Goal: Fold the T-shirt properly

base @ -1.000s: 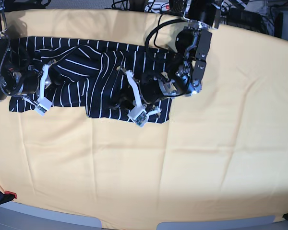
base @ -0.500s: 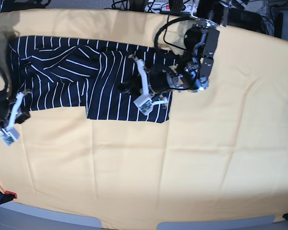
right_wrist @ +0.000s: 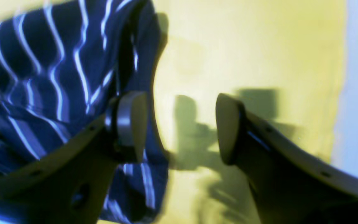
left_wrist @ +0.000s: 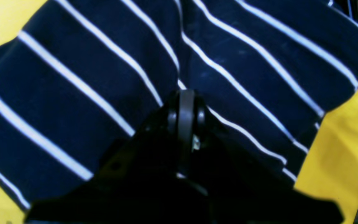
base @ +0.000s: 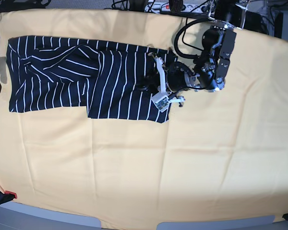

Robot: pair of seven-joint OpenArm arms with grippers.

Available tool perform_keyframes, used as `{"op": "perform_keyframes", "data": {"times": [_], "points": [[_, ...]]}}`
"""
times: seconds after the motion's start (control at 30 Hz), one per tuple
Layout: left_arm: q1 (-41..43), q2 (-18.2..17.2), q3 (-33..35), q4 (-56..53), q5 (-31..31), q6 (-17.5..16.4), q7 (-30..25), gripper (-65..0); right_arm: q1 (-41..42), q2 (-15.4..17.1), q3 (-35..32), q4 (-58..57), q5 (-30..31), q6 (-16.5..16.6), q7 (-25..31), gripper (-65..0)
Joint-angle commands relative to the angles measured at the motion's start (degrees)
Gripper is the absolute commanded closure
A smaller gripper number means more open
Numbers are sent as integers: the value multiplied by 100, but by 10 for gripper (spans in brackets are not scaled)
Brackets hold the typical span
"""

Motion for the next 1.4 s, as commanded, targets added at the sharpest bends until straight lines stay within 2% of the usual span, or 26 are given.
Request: {"op": "perform_keyframes", "data": {"times": [0.0, 0.1, 0.2, 0.37, 0.43, 0.6, 0.7, 0.77, 0.93, 1.17, 1.27, 1.37], "points": [[-79, -20, -11, 101, -2, -17, -50, 0, 52, 101, 251, -101, 402, 153, -17, -378], [-83, -74, -11, 101, -7, -17, -52, 0, 50, -24, 614, -651, 1290, 402, -374, -378], [-81, -83, -11, 101, -46, -17, -52, 0, 50, -90, 595, -1154, 1869, 575, -619, -378], [-81, -81, -11, 101, -50, -17, -50, 0, 50, -87, 417, -1707, 2391, 727, -708, -436], [-79, -81, -11, 101, -46, -17, -50, 0, 52, -87, 339, -1814, 2446, 727, -726, -437], [-79, -83, -11, 101, -48, -17, -48, 0, 52, -90, 83, -1869, 2253, 727, -671, -437], [-79, -83, -11, 101, -96, -17, -46, 0, 50, -90, -70, -1869, 1687, 727, -306, -437], [-79, -83, -11, 101, -175, -17, -26, 0, 50, -92, -107, -1869, 1423, 727, -92, -437], [-66, -85, -11, 101, -173, -17, 31, 0, 50, -92, -107, -1869, 1394, 727, -68, -437], [-66, -83, -11, 101, -310, -17, 142, 0, 52, -94, -107, -1869, 654, 727, 341, -437], [-63, -83, -11, 101, -304, -15, 142, 0, 52, -201, -107, -1869, 734, 727, 339, -437], [-66, -83, -11, 101, -302, -17, 164, 0, 50, -483, -107, -1869, 717, 727, 334, -437]]}}
